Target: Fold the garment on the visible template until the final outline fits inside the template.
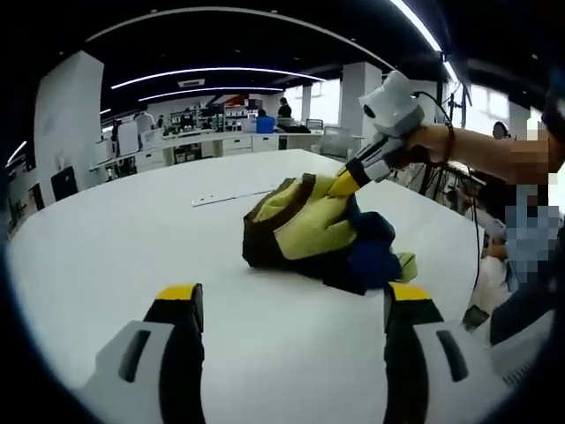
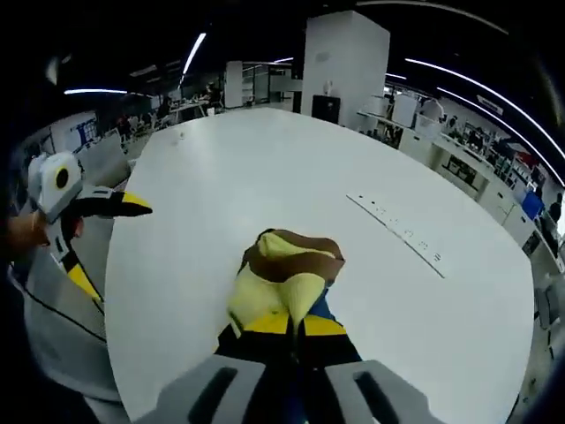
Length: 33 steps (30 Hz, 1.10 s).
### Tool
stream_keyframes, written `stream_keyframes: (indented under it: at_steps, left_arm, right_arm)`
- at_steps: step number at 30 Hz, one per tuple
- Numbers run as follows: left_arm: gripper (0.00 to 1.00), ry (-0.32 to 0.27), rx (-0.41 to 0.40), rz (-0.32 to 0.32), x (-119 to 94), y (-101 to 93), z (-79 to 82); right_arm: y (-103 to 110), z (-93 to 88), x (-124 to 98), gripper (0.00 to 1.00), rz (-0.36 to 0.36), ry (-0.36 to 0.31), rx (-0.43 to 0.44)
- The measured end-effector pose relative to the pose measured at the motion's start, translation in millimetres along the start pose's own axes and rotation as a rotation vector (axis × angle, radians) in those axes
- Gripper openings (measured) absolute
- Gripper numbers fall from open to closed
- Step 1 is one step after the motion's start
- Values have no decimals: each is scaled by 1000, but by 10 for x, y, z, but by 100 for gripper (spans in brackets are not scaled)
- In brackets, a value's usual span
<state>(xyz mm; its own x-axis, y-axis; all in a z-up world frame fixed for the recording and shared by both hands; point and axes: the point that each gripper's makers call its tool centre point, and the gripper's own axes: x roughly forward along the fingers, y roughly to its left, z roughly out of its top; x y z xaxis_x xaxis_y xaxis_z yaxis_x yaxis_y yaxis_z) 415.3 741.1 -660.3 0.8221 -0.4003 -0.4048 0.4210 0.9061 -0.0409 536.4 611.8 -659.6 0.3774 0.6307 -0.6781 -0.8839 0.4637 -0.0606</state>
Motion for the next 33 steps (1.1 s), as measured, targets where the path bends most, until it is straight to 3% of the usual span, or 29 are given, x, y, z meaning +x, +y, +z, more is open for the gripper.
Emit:
stream_keyframes:
  at_steps: [8,18,22,29,33]
  left_arm:
    - [77,-28,57,-60,157,-57,203]
    - [67,-27,136,-117,350,-60,297]
    - [63,9,170,-131,466,-40,202]
    - [54,103,253,-175,635,-66,-118]
    - [49,109,289,-197,717,-80,-139]
  right_arm:
    - [130,-150,-273,0,44,-25,-34]
    - [365,-571,-386,0,32,22,-106]
    - [406,-737,-359,0,52,27,-30]
    - [351,-939,-312,0,40,56,10]
    - [352,-1024,-294,0,46,81,0]
